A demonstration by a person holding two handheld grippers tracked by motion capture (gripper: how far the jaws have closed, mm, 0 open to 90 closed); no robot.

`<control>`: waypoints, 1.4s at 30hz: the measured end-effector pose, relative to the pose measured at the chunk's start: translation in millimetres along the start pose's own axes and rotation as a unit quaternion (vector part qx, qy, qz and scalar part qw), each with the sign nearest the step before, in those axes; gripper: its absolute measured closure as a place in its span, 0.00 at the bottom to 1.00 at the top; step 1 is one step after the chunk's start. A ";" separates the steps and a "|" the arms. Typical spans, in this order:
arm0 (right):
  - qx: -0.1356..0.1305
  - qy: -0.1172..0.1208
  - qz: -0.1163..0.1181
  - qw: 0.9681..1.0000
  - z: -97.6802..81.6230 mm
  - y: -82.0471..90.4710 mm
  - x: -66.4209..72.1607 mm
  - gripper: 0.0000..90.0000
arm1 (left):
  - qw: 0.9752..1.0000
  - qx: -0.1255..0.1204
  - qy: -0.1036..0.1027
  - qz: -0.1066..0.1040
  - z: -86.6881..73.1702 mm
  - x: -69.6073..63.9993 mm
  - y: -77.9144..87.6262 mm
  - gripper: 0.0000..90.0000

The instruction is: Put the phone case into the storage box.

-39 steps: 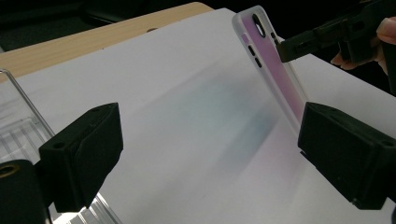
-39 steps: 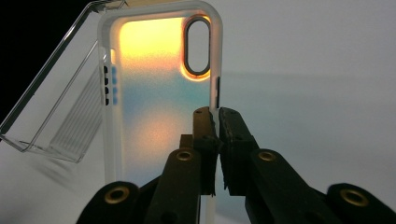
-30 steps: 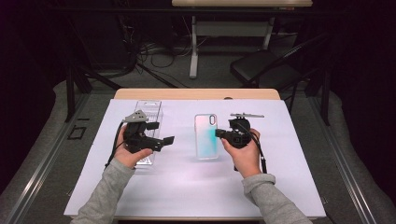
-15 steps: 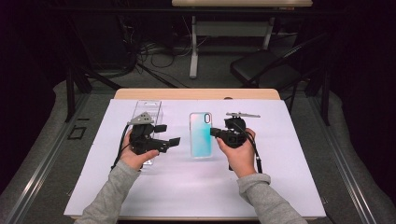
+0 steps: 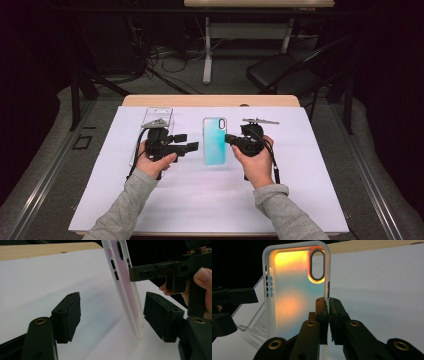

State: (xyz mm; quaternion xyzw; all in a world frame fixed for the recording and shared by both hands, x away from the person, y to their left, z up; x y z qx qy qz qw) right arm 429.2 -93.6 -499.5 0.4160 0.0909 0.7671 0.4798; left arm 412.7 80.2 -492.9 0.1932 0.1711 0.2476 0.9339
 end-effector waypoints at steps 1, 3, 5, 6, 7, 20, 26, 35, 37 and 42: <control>-0.002 0.000 0.000 1.000 0.6 0.2 -0.4 0.96 | 1.000 0.000 0.000 0.001 0.5 -0.3 -0.8 0.38; -0.001 0.000 -0.001 1.000 1.0 0.8 -1.2 0.96 | 1.000 0.003 0.002 0.004 0.9 -1.1 -3.1 0.39; -0.002 -0.001 -0.002 1.000 1.4 1.1 -1.8 0.96 | 1.000 0.005 0.007 0.002 1.4 -2.3 -5.8 0.40; -0.002 -0.003 -0.002 1.000 1.6 1.2 -1.8 0.96 | 1.000 0.009 0.011 -0.001 1.2 -3.3 -7.0 0.40; -0.001 -0.003 -0.001 1.000 1.7 1.4 -1.8 0.96 | 1.000 0.010 0.012 -0.005 1.5 -4.0 -8.1 0.40; 0.000 0.000 0.000 1.000 0.5 -0.3 1.2 0.96 | 0.999 0.013 0.044 -0.002 3.9 -10.1 -20.6 0.54; 0.002 0.000 0.001 1.000 -0.4 -0.4 2.5 0.96 | 0.998 0.010 0.055 -0.016 4.6 -10.2 -24.2 0.62; 0.003 0.003 0.003 1.000 -1.6 -0.5 4.0 0.96 | 0.997 0.021 0.073 -0.019 1.2 -6.2 -26.7 0.68; 0.003 0.004 0.003 1.000 -2.0 -0.7 4.4 0.96 | 0.997 0.021 0.073 -0.020 1.2 -6.2 -26.5 0.70; 0.006 0.003 0.003 1.000 -3.1 -1.3 4.9 0.96 | 0.995 0.022 0.087 -0.029 0.8 -7.2 -25.9 0.75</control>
Point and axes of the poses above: each handheld gripper's, and its own axes: y roughly backward along the jaws, z roughly out of its top, x roughly to its left, the point moved 8 cm from there along -y, roughly forward along the jaws, and after that the axes turned 12 degrees about -y, right-handed, at the moved point
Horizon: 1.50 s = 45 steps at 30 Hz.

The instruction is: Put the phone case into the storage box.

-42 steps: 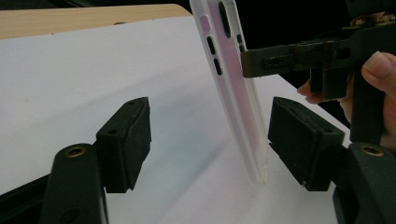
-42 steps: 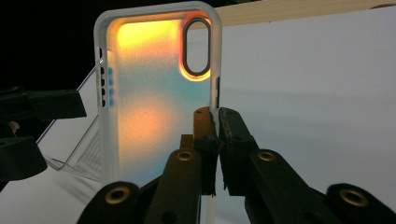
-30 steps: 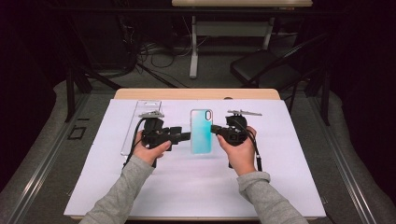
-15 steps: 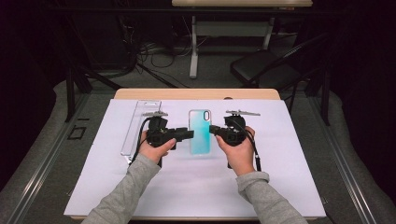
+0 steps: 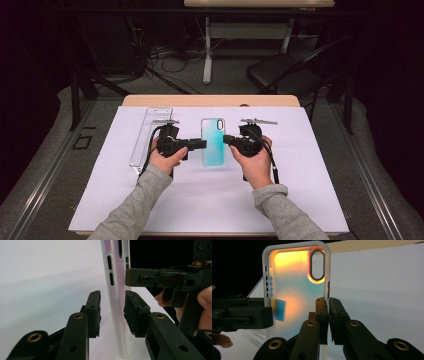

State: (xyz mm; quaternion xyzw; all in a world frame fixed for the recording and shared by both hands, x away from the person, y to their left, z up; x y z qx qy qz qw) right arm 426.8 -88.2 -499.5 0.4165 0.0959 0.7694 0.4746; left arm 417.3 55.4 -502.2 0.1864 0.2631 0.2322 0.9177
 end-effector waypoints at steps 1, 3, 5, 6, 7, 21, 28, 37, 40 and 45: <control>-0.001 0.001 0.000 1.000 0.0 -0.2 0.1 0.96 | 1.000 0.000 0.000 0.000 0.1 -0.1 0.1 0.76; 0.000 0.003 0.000 1.000 -0.4 -0.5 0.2 0.96 | 1.000 0.002 0.010 -0.007 -0.3 -0.8 0.5 0.79; -0.001 0.002 0.001 1.000 -0.6 -0.9 0.6 0.96 | 1.000 0.003 0.010 -0.005 -0.4 -0.7 0.9 0.80; -0.001 0.002 0.001 1.000 -0.6 -0.9 0.7 0.96 | 1.000 0.002 0.013 -0.007 -0.4 -1.2 1.1 0.82; -0.001 0.003 0.001 1.000 -0.8 -1.0 0.8 0.96 | 1.000 0.002 0.014 -0.009 -0.3 -1.4 1.2 0.83; 0.000 0.004 0.003 1.000 -1.6 0.0 2.2 0.96 | 1.000 0.001 0.021 -0.009 -0.4 -0.1 0.7 0.87; 0.000 0.004 0.004 1.000 -1.7 -0.4 2.7 0.96 | 0.999 -0.001 0.036 -0.012 -0.3 0.2 2.0 0.90; 0.001 0.007 0.004 1.000 -2.2 -0.9 2.6 0.96 | 0.999 -0.005 0.053 -0.013 -1.0 1.0 1.9 0.91; 0.001 0.007 0.004 1.000 -2.2 -0.9 2.8 0.96 | 0.998 -0.006 0.058 -0.015 -1.2 0.8 2.1 0.91; 0.001 0.004 0.005 1.000 -2.1 -0.9 3.1 0.96 | 0.998 -0.005 0.061 -0.017 -1.4 1.4 2.3 0.91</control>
Point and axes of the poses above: each handheld gripper's, and its own axes: y roughly backward along the jaws, z roughly out of its top, x roughly to its left, the point moved 8 cm from there along -y, roughly forward along the jaws, and after that the axes turned 12 degrees about -y, right-handed, at the moved point
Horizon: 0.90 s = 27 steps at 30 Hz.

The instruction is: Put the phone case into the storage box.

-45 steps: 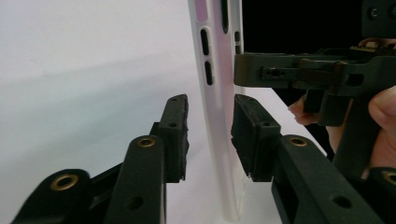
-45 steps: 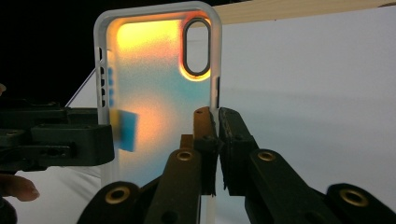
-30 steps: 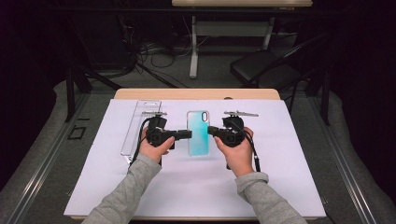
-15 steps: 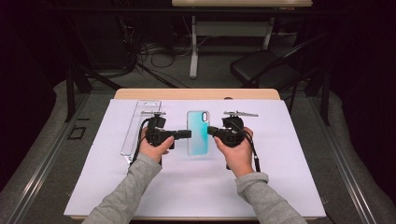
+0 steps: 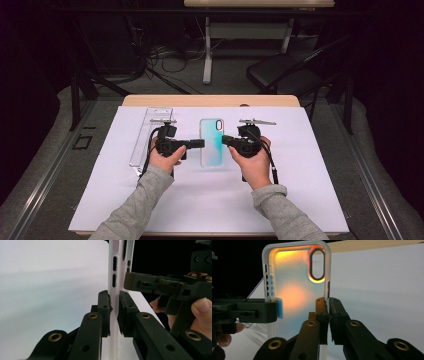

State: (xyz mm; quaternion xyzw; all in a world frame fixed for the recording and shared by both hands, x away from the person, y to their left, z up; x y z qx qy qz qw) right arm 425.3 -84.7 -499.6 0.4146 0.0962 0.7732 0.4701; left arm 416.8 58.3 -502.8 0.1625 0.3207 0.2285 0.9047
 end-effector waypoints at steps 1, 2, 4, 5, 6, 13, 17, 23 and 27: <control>0.000 0.000 0.000 1.000 -0.1 0.0 0.0 0.96 | 1.000 0.001 0.000 0.000 -0.1 0.2 0.0 0.91; 0.001 0.002 -0.001 1.000 -0.2 0.0 -0.3 0.96 | 1.000 0.000 0.001 0.000 -0.1 0.1 -0.1 0.91; 0.001 0.002 -0.001 1.000 -0.2 -0.3 -0.3 0.96 | 1.000 0.001 0.001 0.001 -0.2 0.2 -0.2 0.91; 0.001 0.002 0.000 1.000 -0.3 -0.5 -0.3 0.96 | 1.000 0.001 0.001 0.001 -0.2 0.2 -0.1 0.91; 0.001 0.002 -0.001 1.000 -0.3 -0.6 -0.4 0.96 | 1.000 -0.001 0.001 0.001 0.0 0.4 0.1 0.91; 0.000 0.001 0.002 1.000 0.0 -0.8 0.8 0.96 | 1.000 -0.005 0.003 0.005 0.6 0.7 0.7 0.91; 0.000 0.001 0.001 1.000 -0.1 -0.9 0.9 0.96 | 1.000 -0.004 0.005 0.004 0.3 0.5 0.7 0.91; -0.001 0.001 0.002 1.000 0.1 -0.9 0.8 0.96 | 1.000 -0.006 0.007 0.002 0.7 0.6 0.9 0.91; -0.001 0.002 0.003 1.000 0.4 -0.6 0.8 0.95 | 1.000 -0.008 0.007 0.001 0.9 0.3 1.0 0.91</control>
Point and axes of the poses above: each handheld gripper's, and its own axes: y roughly backward along the jaws, z roughly out of its top, x roughly to its left, the point moved 8 cm from there along -y, roughly forward along the jaws, and after that the axes turned 12 degrees about -y, right-handed, at the moved point
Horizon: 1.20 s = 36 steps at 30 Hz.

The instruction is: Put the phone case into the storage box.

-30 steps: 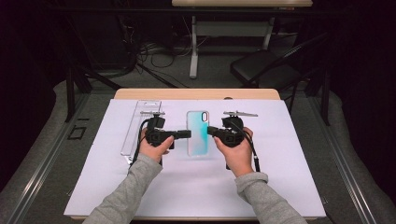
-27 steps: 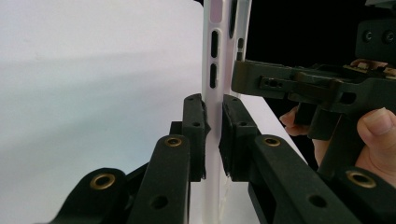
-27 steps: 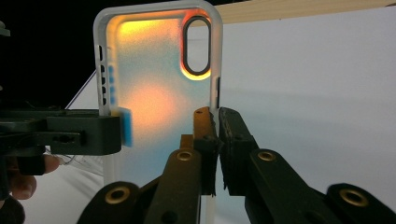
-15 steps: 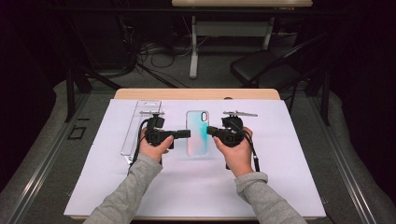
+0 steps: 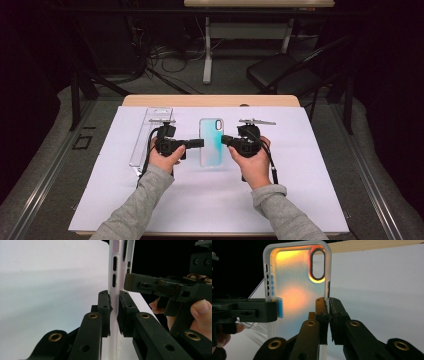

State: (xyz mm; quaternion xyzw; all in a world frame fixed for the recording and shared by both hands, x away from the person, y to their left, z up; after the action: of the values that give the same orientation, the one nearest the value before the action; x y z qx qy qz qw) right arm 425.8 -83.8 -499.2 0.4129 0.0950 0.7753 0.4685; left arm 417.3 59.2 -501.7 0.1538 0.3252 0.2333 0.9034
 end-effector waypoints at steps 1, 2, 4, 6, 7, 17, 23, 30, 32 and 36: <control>0.000 0.000 0.000 1.000 0.0 0.0 0.0 0.95 | 1.000 0.000 0.000 0.000 0.0 0.0 0.0 0.91; 0.001 -0.001 0.001 1.000 -0.2 -0.1 0.1 0.95 | 1.000 -0.001 0.000 0.000 0.0 0.0 0.0 0.91; 0.001 0.000 0.001 1.000 -0.1 -0.1 0.0 0.95 | 1.000 -0.002 0.001 0.000 0.0 0.0 0.2 0.91; 0.001 -0.002 0.002 1.000 -0.1 -0.2 0.2 0.95 | 1.000 -0.003 0.001 0.000 0.2 0.1 0.4 0.91; 0.001 -0.002 0.003 1.000 0.0 -0.3 0.2 0.95 | 1.000 -0.004 0.001 0.000 0.2 0.2 0.5 0.91; 0.004 -0.003 0.009 1.000 -1.2 -1.2 2.1 0.93 | 1.000 -0.008 0.004 -0.001 -1.2 2.5 2.4 0.91; 0.006 -0.001 0.019 1.000 -2.2 -1.6 4.4 0.87 | 1.000 -0.012 0.006 -0.002 -3.1 5.0 3.5 0.91; 0.001 0.007 0.034 0.999 -3.0 2.6 5.6 0.77 | 1.000 -0.020 0.006 0.001 -3.5 9.1 10.4 0.91; 0.004 0.012 0.039 0.999 -4.2 3.6 5.3 0.73 | 1.000 -0.021 0.003 0.003 -3.5 10.0 13.4 0.91; 0.015 0.029 0.046 0.998 -8.7 4.2 5.1 0.68 | 1.000 -0.029 -0.006 0.004 -3.1 11.0 19.3 0.91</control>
State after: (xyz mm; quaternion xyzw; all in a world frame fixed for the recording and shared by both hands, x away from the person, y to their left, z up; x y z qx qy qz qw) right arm 415.7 -79.9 -499.7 0.4009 0.1009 0.8064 0.4229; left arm 416.5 81.6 -501.4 0.1303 0.3122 0.2454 0.9085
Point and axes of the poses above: each handheld gripper's, and its own axes: y roughly backward along the jaws, z roughly out of its top, x roughly to its left, the point moved 8 cm from there along -y, roughly forward along the jaws, and after that the axes turned 12 degrees about -y, right-handed, at the moved point
